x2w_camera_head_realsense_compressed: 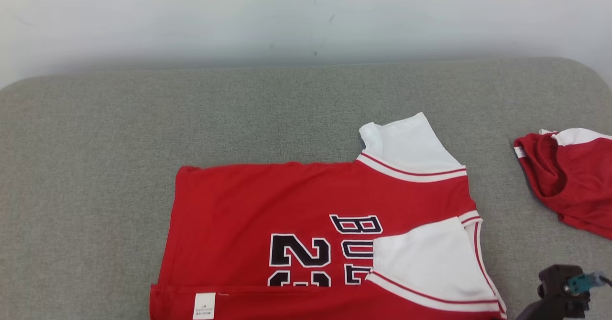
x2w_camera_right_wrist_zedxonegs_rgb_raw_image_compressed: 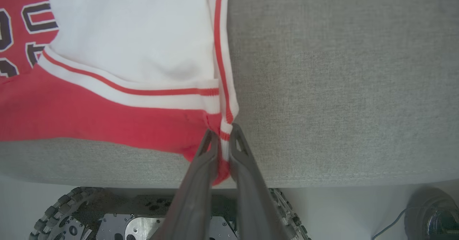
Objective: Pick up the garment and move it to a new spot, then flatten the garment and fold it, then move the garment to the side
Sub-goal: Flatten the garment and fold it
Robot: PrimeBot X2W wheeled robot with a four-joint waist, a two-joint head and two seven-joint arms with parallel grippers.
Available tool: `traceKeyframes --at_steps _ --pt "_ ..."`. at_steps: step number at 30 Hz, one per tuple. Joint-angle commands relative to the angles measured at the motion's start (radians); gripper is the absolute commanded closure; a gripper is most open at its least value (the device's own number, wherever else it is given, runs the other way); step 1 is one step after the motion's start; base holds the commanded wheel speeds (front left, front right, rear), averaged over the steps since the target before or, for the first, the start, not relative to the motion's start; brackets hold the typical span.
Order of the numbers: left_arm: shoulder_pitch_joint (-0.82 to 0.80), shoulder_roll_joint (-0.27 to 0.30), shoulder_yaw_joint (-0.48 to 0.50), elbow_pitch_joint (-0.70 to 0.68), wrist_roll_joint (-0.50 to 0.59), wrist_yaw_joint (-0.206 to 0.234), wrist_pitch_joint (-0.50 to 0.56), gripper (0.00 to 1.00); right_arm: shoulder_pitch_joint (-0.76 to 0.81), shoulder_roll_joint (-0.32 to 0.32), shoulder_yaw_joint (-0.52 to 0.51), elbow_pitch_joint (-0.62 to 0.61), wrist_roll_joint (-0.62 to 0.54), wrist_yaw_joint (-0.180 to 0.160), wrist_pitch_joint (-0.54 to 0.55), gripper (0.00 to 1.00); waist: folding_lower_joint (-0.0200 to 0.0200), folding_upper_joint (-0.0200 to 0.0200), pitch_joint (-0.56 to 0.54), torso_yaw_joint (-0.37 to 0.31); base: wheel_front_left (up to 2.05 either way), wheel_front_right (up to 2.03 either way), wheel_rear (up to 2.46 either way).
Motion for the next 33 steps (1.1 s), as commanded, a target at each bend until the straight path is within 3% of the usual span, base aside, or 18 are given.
traceKeyframes --at_steps 1,6,7,9,10,21,28,33 --pt "0.019 0.002 0.001 -0.003 -0.003 0.008 -0.003 1.00 0.020 0.002 0.001 0.008 0.011 0.001 -0.003 1.00 0.0000 0.0000 -0.003 0.001 0.00 0.00 0.00" --pt "0.029 0.000 -0.016 0.012 0.007 0.011 -0.003 1.00 0.054 0.003 0.006 0.061 0.014 0.001 -0.008 1.00 0.0000 0.0000 -0.013 0.004 0.00 0.00 0.00" --pt "0.026 0.000 -0.019 0.017 0.010 0.012 -0.003 0.96 0.056 0.003 0.008 0.076 0.013 0.001 -0.009 0.99 0.0000 0.0000 -0.015 0.005 0.00 0.00 0.00" --pt "0.024 0.001 -0.021 0.029 0.012 0.015 0.005 0.14 0.055 0.003 0.015 0.094 0.020 0.001 -0.011 0.51 0.0000 0.0000 -0.019 0.003 0.00 0.00 0.00" --pt "0.025 0.000 -0.019 0.037 0.006 0.016 0.009 0.00 0.051 0.003 0.015 0.100 0.025 0.001 -0.021 0.00 0.0000 0.0000 -0.019 0.002 0.00 0.00 0.00" --pt "0.006 0.040 0.040 0.038 -0.017 0.008 -0.023 0.00 -0.015 0.003 -0.008 0.081 -0.010 0.001 -0.125 0.00 0.0000 0.0000 -0.031 -0.002 0.00 0.00 0.00" --pt "-0.219 0.101 0.021 0.024 0.025 -0.036 0.039 0.00 -0.174 -0.042 0.016 -0.014 -0.078 0.001 -0.116 0.00 0.0000 0.0000 -0.016 -0.017 0.00 0.00 0.00" --pt "-0.381 0.097 -0.007 0.083 0.036 -0.070 0.093 0.00 -0.281 -0.081 0.074 -0.004 -0.093 0.001 -0.117 0.00 0.0000 0.0000 0.016 -0.035 0.00 0.00 0.00"
